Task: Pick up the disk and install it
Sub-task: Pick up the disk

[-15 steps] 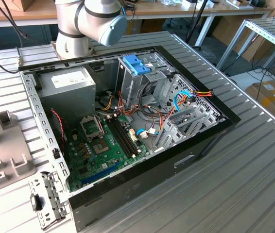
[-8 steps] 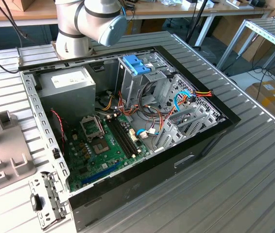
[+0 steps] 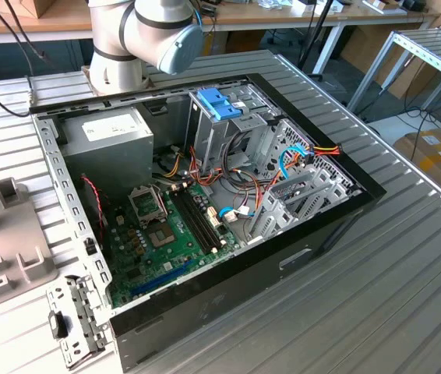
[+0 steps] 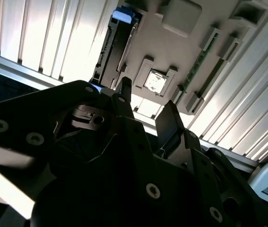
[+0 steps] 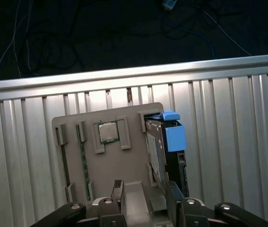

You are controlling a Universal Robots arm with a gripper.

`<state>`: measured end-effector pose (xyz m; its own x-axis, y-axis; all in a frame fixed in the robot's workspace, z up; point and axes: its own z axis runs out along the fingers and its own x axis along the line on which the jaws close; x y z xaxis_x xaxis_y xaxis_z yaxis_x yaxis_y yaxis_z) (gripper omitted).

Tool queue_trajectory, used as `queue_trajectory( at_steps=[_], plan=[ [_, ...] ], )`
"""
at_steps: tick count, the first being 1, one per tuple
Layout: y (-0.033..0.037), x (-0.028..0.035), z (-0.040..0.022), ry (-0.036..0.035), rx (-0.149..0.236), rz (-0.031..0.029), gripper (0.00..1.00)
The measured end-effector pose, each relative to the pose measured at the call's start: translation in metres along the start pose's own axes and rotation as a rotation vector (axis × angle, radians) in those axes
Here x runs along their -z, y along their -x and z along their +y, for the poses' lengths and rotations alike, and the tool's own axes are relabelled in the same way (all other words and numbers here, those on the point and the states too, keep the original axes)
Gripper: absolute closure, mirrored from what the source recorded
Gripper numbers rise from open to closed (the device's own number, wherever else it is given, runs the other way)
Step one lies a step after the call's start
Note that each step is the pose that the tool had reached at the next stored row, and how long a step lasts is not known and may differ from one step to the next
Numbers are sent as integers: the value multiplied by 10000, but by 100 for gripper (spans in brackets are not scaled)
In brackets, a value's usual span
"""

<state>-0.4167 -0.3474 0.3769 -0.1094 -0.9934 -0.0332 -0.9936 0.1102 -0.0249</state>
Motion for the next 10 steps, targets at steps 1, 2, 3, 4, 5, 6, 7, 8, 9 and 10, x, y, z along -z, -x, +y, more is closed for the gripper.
queue_trajectory(
  at_steps=[1,2,3,4,5,6,7,8,9,10],
  plan=[
    [0,0,-1,-11,2,-1,52],
    [0,0,-1,-19,2,-1,52],
    [0,0,0,-32,1,-3,52],
    [0,0,0,-41,2,-4,52],
    [0,0,0,-48,2,-5,52],
    [0,0,0,-48,2,-5,52],
    [0,0,1,-48,2,-5,52],
    [0,0,1,-48,2,-5,52],
    [0,0,1,-48,2,-5,52],
    [0,-1,2,-48,2,-5,52]
  ],
)
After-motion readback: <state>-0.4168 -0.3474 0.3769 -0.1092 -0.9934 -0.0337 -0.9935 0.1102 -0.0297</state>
